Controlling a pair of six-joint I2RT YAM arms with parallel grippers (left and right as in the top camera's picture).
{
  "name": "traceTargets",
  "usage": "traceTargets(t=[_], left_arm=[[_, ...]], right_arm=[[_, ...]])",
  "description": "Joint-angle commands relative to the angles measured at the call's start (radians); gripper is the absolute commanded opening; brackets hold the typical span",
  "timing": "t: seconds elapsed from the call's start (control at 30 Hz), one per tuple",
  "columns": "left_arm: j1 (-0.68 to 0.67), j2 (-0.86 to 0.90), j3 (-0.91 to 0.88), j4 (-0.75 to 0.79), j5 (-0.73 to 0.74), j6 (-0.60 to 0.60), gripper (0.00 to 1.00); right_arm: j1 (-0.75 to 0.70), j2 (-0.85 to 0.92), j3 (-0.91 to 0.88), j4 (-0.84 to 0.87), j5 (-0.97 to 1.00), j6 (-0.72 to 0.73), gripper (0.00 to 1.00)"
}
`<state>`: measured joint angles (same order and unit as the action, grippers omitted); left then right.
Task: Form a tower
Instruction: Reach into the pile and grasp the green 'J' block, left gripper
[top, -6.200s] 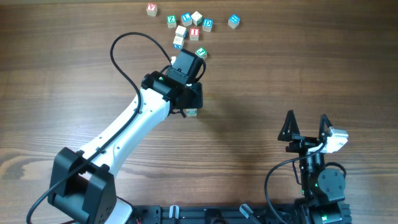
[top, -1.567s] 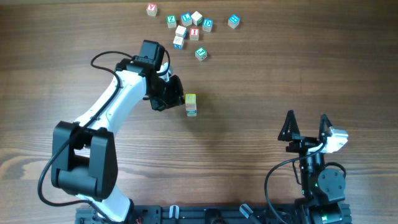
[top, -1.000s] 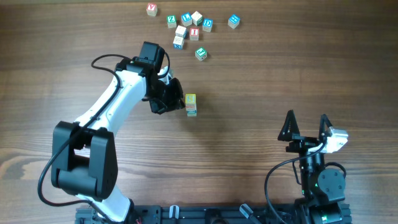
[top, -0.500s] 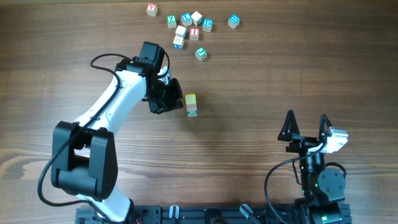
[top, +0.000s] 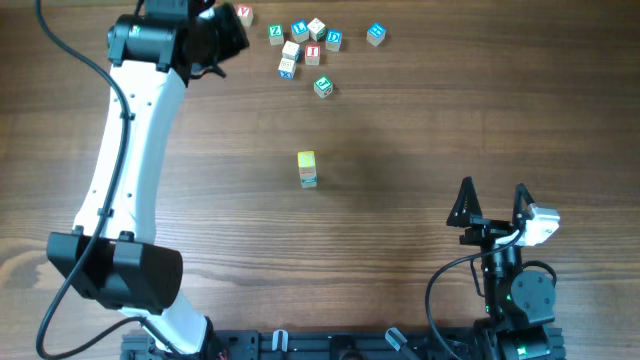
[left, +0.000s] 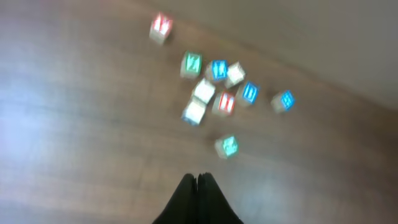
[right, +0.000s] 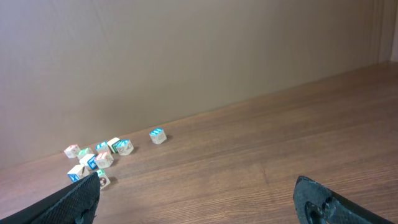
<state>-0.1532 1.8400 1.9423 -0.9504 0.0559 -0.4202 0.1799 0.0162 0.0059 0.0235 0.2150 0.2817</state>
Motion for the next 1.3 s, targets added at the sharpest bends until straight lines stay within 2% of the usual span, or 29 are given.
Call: traceTargets(t=[0.0,0.07,0.23,0.27,0.33,0.43,0.5,0.6,0.67,0.83,1.07,1.2,1.27], left_arm=[[-0.020,0.095,0.005,0.082,-0.061,0.025,0.10],[-0.040,0.175,0.005,0.136,-0.061,0.025,0.28],[-0.100,0.345,0.005,0.271,-0.052,0.063,0.37],[-0.118,0.377,0.005,0.309,-0.038,0.106,0.46],[-0.143,0.414,0.005,0.351,-0.039,0.155,0.58],[-0.177,0.454,0.005,0.376,-0.039,0.243,0.66],[-0.192,0.482,0.005,0.375,-0.024,0.310,0.66],[-0.209,0.512,0.005,0.361,0.110,0.484,0.66],[-0.212,0.516,0.002,0.356,0.104,0.519,0.64],[-0.212,0.534,0.001,0.356,0.104,0.529,0.67],[-0.214,0.578,0.001,0.353,0.104,0.529,0.49],[-0.214,0.578,0.001,0.360,0.103,0.529,0.46],[-0.213,0.578,0.001,0.362,0.092,0.528,0.41]], right_arm=[[-0.004,-0.005,-0.001,0.004,0.014,-0.017,1.00],[-0.004,-0.005,-0.001,0.004,0.014,-0.017,1.00],[-0.004,-0.005,-0.001,0.004,0.014,-0.017,1.00],[-0.004,-0.005,-0.001,0.004,0.014,-0.017,1.00],[-0.004,-0.005,-0.001,0.004,0.014,-0.017,1.00],[-0.004,-0.005,-0.001,0.004,0.014,-0.017,1.00],[-0.004,-0.005,-0.001,0.004,0.014,-0.017,1.00],[-0.004,-0.005,-0.001,0.004,0.014,-0.017,1.00],[-0.004,-0.005,-0.001,0.004,0.014,-0.017,1.00],[-0.004,-0.005,-0.001,0.004,0.014,-0.017,1.00],[-0.004,-0.005,-0.001,0.004,0.014,-0.017,1.00],[-0.004,-0.005,-0.001,0.004,0.014,-0.017,1.00],[-0.004,-0.005,-0.001,0.004,0.014,-0.017,1.00]])
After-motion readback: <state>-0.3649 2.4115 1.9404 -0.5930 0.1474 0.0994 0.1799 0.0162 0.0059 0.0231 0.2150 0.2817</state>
